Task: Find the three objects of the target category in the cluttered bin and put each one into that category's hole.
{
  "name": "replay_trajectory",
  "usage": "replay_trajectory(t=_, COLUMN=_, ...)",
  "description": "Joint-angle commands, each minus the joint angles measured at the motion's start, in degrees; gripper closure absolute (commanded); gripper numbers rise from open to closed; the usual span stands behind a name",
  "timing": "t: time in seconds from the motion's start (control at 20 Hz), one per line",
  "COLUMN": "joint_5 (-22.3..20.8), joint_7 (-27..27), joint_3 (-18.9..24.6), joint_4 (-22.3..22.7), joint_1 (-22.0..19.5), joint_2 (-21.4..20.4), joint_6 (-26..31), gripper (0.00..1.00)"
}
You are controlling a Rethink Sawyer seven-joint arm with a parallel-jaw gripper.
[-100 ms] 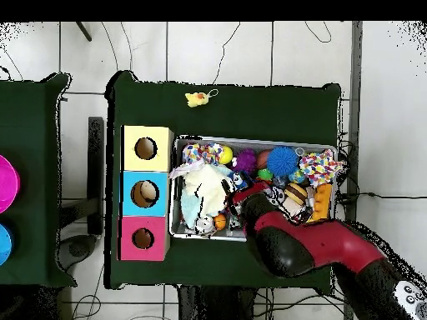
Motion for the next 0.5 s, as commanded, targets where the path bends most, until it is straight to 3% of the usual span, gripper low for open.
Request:
replay_trajectory(t=0.05, joint_5=7.4, joint_7=12.1, joint_3=-7.6, joint_4=-5.9, joint_1=3.8, joint_2=-4.2, joint_6=6.2, gripper=0.0)
replay_trajectory(t=0.15, joint_5=10.3, joint_7=11.8, joint_3=-10.2, joint_4=-11.7, joint_1=7.4, joint_2=-0.5, joint_6=10.1, gripper=0.0)
replay_trajectory(t=0.3, joint_5=12.2, joint_7=11.7, joint_3=-17.9, joint_4=-22.5, joint_1=14.5, joint_2=5.2, joint_6=14.2, gripper=0.0)
replay_trajectory(t=0.4, joint_5=13.8, joint_7=12.6, joint_3=-21.1, joint_4=-25.4, joint_1=17.2, joint_2=6.1, joint_6=14.0, gripper=0.0)
replay_trajectory(t=0.5, joint_5=17.0, joint_7=13.4, joint_3=-21.4, joint_4=-25.2, joint_1=17.9, joint_2=4.9, joint_6=15.9, gripper=0.0)
